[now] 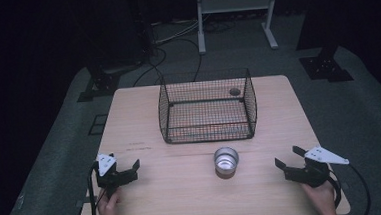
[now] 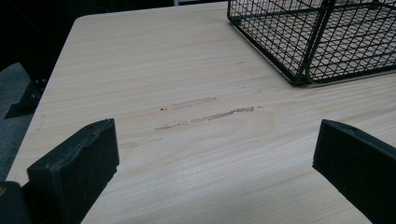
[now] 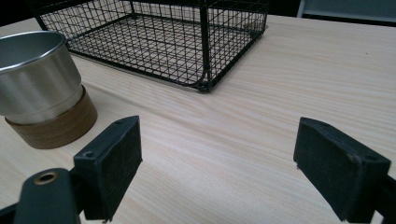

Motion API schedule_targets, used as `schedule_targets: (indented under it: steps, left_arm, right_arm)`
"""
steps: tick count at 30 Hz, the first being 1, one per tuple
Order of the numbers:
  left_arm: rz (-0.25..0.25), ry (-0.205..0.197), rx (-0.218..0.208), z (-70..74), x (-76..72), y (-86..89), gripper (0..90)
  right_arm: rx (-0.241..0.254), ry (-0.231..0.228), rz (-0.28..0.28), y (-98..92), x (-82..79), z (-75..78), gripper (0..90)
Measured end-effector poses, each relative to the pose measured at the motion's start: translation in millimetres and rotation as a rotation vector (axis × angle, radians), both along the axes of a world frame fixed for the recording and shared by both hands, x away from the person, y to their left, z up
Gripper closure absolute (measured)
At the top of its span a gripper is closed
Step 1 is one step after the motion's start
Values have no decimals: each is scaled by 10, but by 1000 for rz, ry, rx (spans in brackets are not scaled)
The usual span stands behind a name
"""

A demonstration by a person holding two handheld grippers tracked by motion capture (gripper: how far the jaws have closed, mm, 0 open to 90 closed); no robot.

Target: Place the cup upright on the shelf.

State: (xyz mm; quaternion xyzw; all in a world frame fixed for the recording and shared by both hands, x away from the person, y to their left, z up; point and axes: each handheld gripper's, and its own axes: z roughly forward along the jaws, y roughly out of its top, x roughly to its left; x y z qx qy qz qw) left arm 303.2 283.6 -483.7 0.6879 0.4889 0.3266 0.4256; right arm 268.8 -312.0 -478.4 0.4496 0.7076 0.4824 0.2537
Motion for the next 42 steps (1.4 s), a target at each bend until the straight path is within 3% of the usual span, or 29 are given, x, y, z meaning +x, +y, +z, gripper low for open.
schedule_targets:
  steps: [23, 42]
  left_arm:
    - [-3, 2, 6, -2, -3, -8, 0]
    - [-5, 0, 5, -1, -6, -10, 0]
  right_arm:
    - [-23, -5, 40, 121, -4, 21, 138]
    - [-66, -8, 165, 423, -32, 37, 138]
